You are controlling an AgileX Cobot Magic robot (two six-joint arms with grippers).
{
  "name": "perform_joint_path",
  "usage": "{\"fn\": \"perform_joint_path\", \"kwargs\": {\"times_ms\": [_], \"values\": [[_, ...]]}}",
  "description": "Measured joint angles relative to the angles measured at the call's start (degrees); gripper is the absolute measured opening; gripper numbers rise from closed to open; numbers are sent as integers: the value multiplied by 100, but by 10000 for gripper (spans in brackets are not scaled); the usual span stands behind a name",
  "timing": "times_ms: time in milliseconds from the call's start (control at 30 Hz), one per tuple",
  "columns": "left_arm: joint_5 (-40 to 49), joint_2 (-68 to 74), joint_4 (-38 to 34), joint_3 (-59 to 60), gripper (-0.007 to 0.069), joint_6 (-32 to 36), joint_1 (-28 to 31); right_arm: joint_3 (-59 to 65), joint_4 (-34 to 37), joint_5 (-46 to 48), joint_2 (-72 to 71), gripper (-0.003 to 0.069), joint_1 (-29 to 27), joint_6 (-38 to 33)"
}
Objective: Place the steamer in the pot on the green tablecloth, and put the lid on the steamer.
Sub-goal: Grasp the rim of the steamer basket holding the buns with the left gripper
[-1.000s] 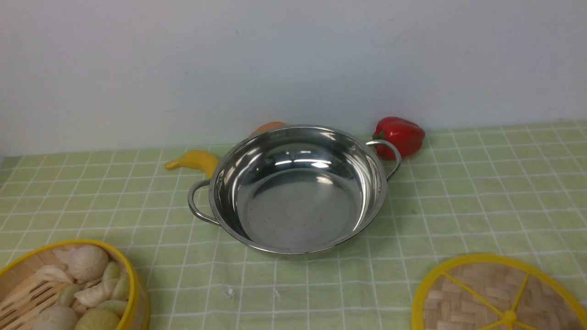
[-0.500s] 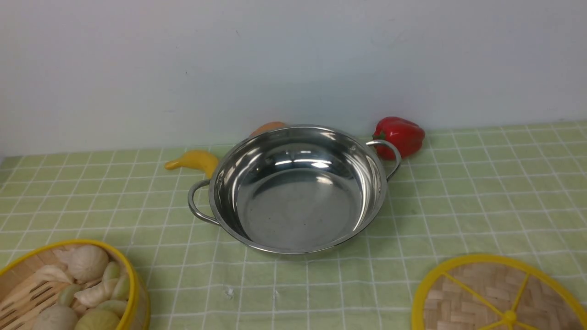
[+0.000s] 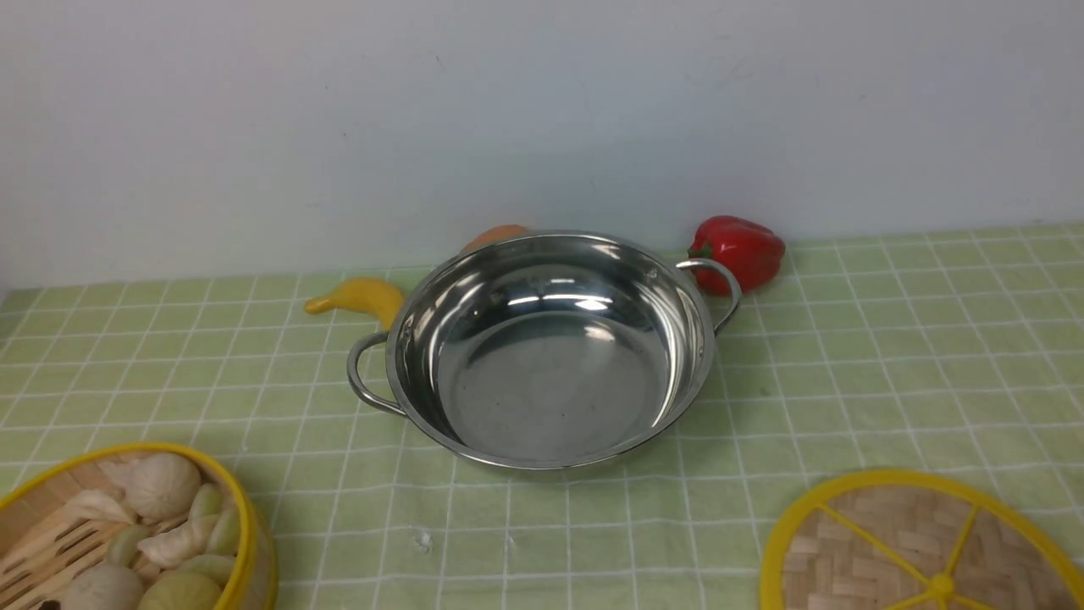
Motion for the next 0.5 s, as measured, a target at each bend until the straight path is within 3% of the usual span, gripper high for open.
{"fn": "perform_joint_path", "kwargs": {"times_ms": [233,333,500], "values": [[-1184,0,-2012,0,243,-1055,0,0,0,0,0,242,0,0],[-1336,0,-2276,-17,243,-1160,0,0,0,0,0,242,0,0],[-289,353,-2218,-811,243,-1141,0,0,0,0,0,242,0,0]]}}
